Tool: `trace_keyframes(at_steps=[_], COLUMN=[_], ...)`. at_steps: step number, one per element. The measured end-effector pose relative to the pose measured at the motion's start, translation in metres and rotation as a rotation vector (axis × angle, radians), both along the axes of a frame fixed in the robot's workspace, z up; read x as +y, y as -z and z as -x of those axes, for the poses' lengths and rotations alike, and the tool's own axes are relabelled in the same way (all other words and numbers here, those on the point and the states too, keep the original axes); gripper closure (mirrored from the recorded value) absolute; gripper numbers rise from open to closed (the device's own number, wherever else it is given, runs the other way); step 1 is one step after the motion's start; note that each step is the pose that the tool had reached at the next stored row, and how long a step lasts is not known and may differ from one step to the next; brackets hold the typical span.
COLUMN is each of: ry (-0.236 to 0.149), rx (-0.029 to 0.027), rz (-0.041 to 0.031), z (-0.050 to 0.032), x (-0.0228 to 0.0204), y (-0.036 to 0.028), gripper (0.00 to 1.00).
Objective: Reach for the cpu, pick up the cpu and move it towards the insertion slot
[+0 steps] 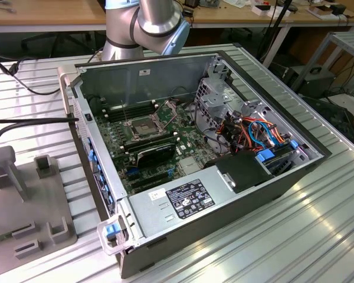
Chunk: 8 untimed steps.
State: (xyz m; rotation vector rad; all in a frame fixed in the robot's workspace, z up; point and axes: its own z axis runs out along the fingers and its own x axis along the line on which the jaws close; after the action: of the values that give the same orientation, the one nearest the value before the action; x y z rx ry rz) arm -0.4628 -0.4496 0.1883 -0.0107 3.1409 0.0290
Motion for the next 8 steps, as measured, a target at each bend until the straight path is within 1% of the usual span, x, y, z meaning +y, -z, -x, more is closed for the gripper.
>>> trace_keyframes(at_steps=[3,8], ry=[0.0,0.0], rx=[0.0006,0.0006], rz=[0.0001,-0.0006], z=[0.0,-0.0001], x=[0.0,0.0], y=[-0.0032,-0.0033], gripper=[0.43,0.43])
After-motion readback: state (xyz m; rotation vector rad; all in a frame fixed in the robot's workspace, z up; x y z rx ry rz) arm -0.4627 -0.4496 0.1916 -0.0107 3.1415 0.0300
